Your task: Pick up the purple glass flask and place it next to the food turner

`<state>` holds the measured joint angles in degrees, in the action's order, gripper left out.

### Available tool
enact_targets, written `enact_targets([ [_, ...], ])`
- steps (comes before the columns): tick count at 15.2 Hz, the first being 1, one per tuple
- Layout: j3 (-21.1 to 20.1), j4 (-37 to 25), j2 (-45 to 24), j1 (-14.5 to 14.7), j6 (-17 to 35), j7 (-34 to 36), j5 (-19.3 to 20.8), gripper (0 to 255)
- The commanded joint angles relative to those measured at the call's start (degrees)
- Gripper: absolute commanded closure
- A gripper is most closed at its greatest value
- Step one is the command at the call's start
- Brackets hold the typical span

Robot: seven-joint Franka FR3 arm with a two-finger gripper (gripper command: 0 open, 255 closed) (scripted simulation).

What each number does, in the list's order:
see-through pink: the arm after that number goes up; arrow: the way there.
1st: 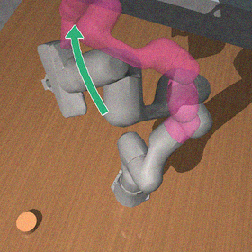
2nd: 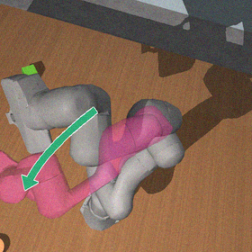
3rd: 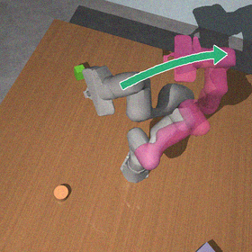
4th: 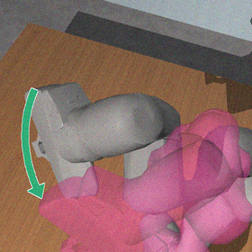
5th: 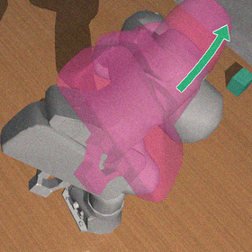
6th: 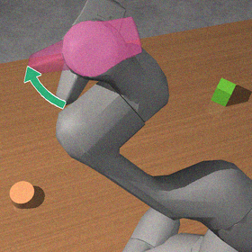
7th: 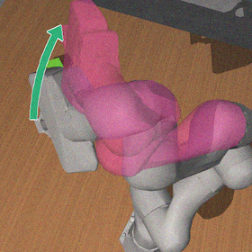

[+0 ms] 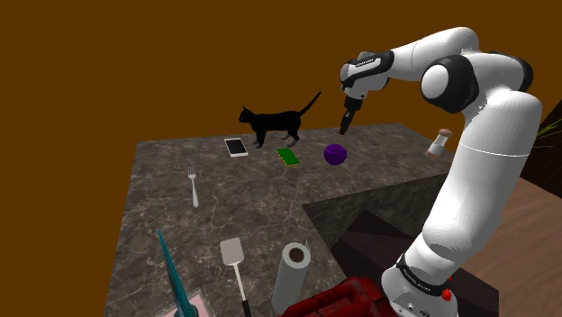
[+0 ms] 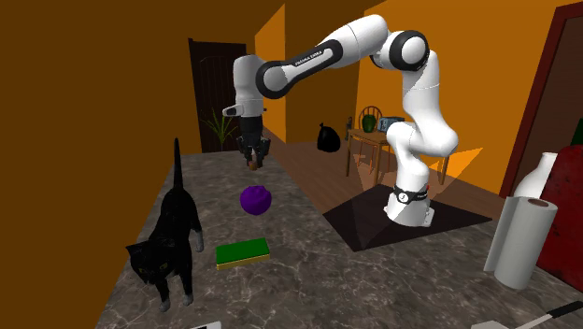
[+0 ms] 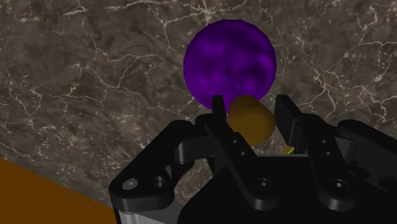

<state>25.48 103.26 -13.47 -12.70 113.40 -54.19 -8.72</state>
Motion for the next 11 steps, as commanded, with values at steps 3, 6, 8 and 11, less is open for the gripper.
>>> enact_targets([
  [3, 0.0, -0.5, 0.2, 0.0, -0.7, 0.1, 0.1, 255],
  [6, 0.1, -2.0, 0.9, 0.1, -2.8, 0.4, 0.5, 255],
  [8, 0.2, -3.1, 1.2, 0.1, -4.2, 0.6, 0.8, 255],
  [11, 0.3, -4.9, 1.7, 0.1, -6.4, 0.9, 1.0, 255],
])
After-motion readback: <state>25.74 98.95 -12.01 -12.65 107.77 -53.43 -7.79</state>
